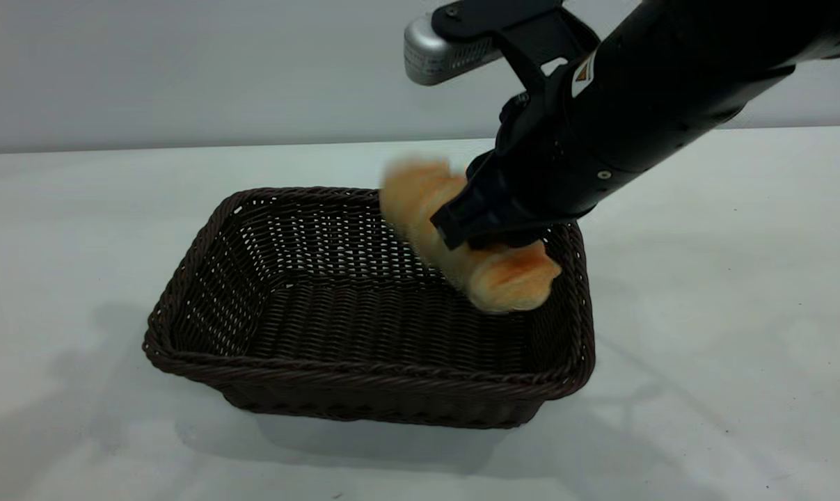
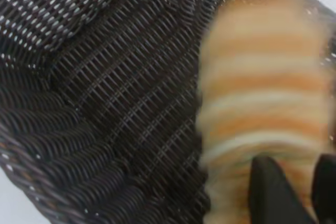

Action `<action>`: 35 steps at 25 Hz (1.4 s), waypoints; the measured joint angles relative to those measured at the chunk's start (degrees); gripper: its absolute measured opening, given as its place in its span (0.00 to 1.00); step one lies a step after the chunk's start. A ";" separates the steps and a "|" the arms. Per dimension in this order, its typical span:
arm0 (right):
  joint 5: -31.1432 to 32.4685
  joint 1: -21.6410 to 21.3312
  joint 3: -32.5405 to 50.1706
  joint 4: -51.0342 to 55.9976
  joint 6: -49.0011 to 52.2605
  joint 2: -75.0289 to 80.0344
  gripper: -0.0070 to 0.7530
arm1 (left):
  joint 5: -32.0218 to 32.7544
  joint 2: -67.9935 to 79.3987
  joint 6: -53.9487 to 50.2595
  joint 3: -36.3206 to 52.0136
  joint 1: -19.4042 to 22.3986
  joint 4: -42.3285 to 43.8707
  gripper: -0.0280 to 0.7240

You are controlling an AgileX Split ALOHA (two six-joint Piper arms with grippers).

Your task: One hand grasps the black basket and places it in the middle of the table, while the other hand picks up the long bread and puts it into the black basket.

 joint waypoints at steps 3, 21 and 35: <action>-1.24 -0.09 0.00 0.00 -0.06 0.00 0.44 | 0.00 0.00 0.06 0.00 0.00 0.00 0.80; 22.04 -20.15 0.05 -1.77 -6.14 -25.49 0.33 | 1.05 -11.91 1.38 0.00 0.00 0.00 0.80; 59.93 -23.30 0.10 -7.80 -1.26 -61.22 0.33 | 18.50 -29.38 1.39 0.04 0.00 5.40 0.80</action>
